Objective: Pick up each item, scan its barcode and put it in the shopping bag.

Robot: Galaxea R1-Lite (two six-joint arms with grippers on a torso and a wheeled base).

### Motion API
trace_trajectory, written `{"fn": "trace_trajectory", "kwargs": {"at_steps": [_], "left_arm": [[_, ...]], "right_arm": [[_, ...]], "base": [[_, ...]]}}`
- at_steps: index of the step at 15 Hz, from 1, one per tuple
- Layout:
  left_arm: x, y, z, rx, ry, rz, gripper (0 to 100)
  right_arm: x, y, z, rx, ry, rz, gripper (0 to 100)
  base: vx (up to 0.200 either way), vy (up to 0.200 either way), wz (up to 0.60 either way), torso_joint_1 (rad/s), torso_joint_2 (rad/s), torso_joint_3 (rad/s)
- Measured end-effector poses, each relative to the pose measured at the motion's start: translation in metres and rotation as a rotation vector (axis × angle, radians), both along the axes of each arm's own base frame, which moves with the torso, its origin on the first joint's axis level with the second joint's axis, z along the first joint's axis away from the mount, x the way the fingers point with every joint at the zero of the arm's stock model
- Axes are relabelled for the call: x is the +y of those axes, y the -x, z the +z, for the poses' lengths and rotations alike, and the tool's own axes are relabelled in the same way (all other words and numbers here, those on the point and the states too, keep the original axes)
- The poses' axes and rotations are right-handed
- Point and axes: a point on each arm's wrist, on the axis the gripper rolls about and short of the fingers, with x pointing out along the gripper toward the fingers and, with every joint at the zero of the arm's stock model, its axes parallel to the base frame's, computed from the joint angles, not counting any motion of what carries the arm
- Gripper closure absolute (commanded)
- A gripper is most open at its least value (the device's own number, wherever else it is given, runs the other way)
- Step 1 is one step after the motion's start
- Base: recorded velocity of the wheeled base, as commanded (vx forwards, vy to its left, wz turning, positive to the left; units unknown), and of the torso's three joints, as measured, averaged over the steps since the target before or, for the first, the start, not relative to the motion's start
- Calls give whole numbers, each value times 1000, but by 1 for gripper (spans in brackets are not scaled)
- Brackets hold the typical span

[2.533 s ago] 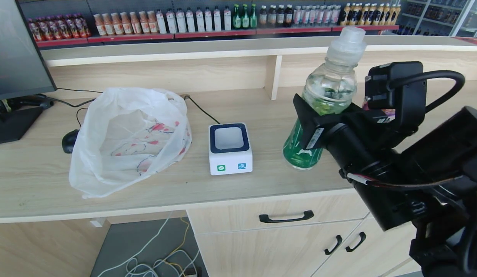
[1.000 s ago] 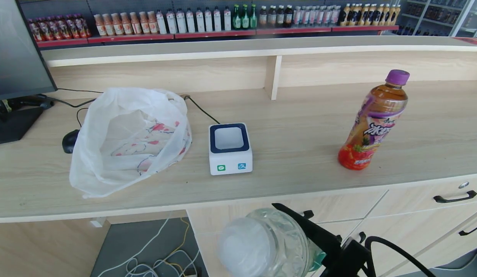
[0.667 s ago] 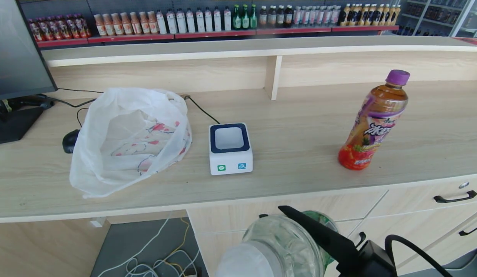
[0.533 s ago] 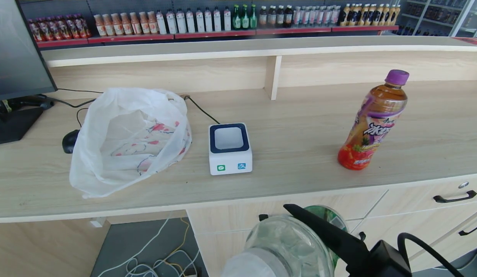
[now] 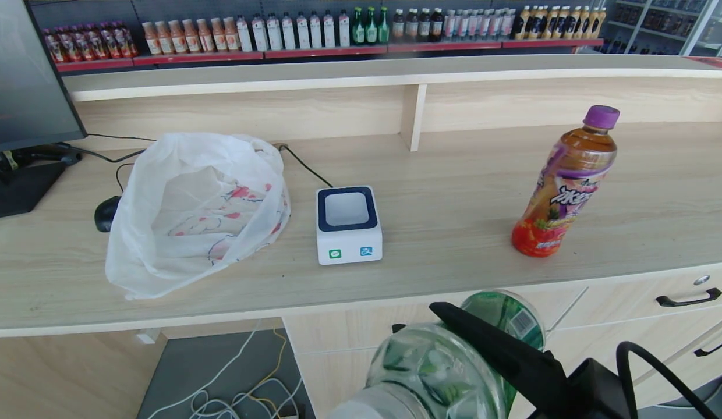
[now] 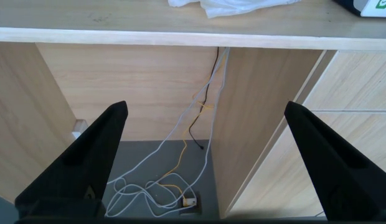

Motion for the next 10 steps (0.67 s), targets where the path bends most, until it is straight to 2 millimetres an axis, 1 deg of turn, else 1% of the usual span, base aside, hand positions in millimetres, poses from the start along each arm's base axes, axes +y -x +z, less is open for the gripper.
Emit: {"fn": "trace_trajectory", "kwargs": {"at_steps": [2, 6, 10], "left_arm": [[0, 0, 0, 0, 0, 0, 0], [0, 0, 0, 0, 0, 0, 0], [0, 0, 0, 0, 0, 0, 0]], "right_arm": [[1, -1, 2, -57, 48, -20, 100], [5, -4, 4, -115, 82, -10, 100], [22, -18, 5, -159, 86, 49, 100]], "base": [[0, 0, 0, 0, 0, 0], [0, 0, 0, 0, 0, 0], [0, 0, 0, 0, 0, 0]]}}
